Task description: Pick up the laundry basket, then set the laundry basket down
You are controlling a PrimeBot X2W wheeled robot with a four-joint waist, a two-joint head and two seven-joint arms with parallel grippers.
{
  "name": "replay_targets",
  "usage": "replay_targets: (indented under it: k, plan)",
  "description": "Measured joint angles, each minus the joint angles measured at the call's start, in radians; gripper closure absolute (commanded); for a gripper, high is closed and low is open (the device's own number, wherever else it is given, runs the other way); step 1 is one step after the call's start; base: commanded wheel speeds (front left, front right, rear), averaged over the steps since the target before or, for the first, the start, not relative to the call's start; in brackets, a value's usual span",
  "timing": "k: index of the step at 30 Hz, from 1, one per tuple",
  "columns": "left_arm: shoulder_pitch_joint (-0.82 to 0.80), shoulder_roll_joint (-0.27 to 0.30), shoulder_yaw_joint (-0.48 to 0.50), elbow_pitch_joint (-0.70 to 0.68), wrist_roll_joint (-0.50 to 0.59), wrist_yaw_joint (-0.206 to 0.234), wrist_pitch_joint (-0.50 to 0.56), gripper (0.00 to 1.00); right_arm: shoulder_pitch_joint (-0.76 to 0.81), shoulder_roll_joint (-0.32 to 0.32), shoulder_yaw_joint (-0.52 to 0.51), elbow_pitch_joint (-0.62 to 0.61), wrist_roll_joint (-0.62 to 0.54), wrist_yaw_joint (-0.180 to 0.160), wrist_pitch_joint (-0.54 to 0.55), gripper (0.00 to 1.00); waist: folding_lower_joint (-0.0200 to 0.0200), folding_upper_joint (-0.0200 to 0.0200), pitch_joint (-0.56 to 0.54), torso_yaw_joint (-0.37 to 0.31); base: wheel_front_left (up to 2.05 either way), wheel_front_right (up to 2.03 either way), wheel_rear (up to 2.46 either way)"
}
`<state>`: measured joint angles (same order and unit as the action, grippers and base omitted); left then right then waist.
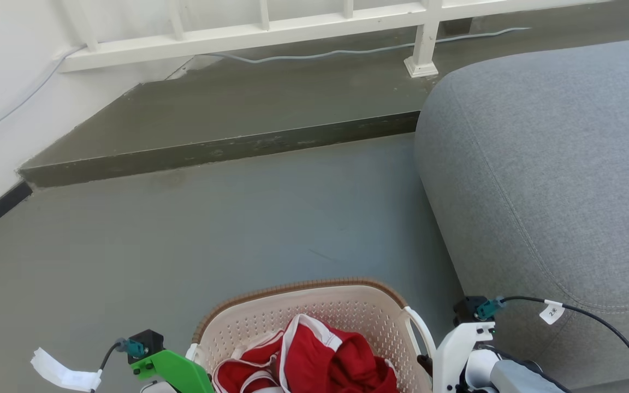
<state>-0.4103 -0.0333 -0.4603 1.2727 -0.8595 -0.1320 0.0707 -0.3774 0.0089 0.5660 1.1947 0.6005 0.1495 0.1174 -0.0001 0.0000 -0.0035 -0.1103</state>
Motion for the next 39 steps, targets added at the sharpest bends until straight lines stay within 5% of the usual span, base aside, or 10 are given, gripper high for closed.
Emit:
replay_targets:
  k: [39]
  plan:
    - [0.006,0.001,-0.024,0.004,-0.028,0.000,0.017,1.00,0.000,-0.001,0.025,0.012,0.035,0.000,0.006,1.00,0.0000,0.0000,-0.003,-0.010,0.00,0.00,0.00]
